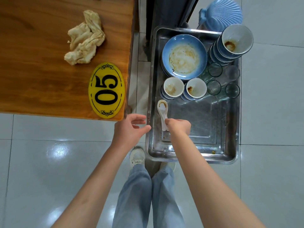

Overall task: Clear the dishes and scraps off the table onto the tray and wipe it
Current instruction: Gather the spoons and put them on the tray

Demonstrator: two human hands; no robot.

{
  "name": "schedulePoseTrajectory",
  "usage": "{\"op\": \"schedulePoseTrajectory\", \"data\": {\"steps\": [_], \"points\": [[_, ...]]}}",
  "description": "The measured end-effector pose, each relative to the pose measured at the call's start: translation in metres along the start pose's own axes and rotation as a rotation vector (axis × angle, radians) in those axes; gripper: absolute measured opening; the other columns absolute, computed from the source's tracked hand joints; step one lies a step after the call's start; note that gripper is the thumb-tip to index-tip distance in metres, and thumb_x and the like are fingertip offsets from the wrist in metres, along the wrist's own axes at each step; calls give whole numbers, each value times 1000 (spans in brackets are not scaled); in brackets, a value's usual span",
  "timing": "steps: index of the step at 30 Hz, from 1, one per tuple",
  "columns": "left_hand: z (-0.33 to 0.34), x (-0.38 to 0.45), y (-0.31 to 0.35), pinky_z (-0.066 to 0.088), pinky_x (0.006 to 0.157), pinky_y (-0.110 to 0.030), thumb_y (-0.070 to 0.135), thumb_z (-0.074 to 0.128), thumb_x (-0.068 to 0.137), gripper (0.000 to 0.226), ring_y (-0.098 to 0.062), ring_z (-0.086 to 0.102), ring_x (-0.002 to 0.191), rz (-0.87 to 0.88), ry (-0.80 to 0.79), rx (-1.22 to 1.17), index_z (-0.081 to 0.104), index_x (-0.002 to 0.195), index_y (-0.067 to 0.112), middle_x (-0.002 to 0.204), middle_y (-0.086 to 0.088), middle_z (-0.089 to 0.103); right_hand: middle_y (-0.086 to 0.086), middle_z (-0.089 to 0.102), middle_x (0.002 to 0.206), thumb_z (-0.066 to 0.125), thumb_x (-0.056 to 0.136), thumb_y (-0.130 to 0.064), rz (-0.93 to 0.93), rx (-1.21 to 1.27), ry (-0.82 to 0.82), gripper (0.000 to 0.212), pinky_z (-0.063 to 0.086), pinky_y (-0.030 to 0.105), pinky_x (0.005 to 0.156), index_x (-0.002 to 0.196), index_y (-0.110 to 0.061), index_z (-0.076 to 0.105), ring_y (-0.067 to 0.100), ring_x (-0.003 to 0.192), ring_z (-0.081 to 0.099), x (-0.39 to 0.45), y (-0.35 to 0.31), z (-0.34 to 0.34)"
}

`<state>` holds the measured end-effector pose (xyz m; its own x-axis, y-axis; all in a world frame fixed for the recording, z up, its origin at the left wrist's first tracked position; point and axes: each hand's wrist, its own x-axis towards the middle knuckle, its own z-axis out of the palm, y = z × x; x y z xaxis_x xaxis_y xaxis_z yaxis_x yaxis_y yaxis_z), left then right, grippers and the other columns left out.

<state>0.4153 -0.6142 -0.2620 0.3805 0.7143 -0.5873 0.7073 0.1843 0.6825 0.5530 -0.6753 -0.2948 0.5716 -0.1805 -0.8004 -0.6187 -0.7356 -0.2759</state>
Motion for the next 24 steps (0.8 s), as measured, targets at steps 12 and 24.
{"op": "schedulePoseTrajectory", "data": {"steps": [12, 24], "points": [[4, -1, -4, 40, 63, -9, 26, 78, 74, 33, -4, 60, 84, -24, -6, 20, 65, 105, 26, 89, 18, 62, 0, 58, 75, 78, 73, -15, -2, 38, -53, 26, 46, 30, 67, 64, -20, 54, 23, 79, 58, 3, 7, 0], [11, -3, -8, 39, 61, -10, 26, 77, 75, 35, -6, 60, 84, -26, 0, 45, 66, 108, 23, 91, 14, 62, -1, 56, 75, 77, 76, -19, -31, 57, -66, 26, 54, 41, 83, 66, -21, 53, 25, 88, 60, 6, 8, 0]]}}
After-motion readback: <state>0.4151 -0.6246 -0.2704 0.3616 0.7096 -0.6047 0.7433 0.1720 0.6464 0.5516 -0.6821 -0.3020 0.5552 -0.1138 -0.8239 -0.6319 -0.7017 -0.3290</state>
